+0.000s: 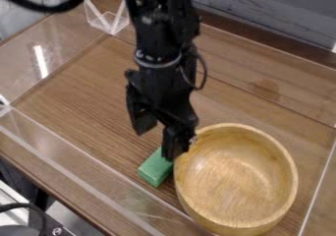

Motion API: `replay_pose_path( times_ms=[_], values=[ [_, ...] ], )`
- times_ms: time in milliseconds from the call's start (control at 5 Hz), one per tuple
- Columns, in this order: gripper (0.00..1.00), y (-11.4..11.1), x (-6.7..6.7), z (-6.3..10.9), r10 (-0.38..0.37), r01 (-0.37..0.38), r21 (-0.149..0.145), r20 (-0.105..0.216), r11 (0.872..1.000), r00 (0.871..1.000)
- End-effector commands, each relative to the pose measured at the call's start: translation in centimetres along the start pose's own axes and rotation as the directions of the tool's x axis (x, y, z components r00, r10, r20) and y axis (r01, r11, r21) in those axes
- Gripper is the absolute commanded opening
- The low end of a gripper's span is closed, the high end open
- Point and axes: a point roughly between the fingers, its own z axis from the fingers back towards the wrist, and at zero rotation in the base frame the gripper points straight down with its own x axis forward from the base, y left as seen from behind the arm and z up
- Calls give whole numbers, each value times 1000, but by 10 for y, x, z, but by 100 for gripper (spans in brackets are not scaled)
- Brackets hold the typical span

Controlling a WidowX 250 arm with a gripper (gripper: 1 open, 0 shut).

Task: Put the green block in the brown bowl

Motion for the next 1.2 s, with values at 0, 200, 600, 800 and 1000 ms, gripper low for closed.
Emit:
replay_pose_path(
  times_ms=[0,200,600,800,1000],
  values=[
    [100,-3,4,1,-34,33,15,72,999,997],
    [100,-3,5,-2,-45,44,13,86,999,995],
    [100,-1,6,-8,-55,55,9,104,998,993],
    [100,0,7,-11,-57,57,6,110,998,992],
    [100,1,7,-14,-58,58,3,115,998,992]
  ],
)
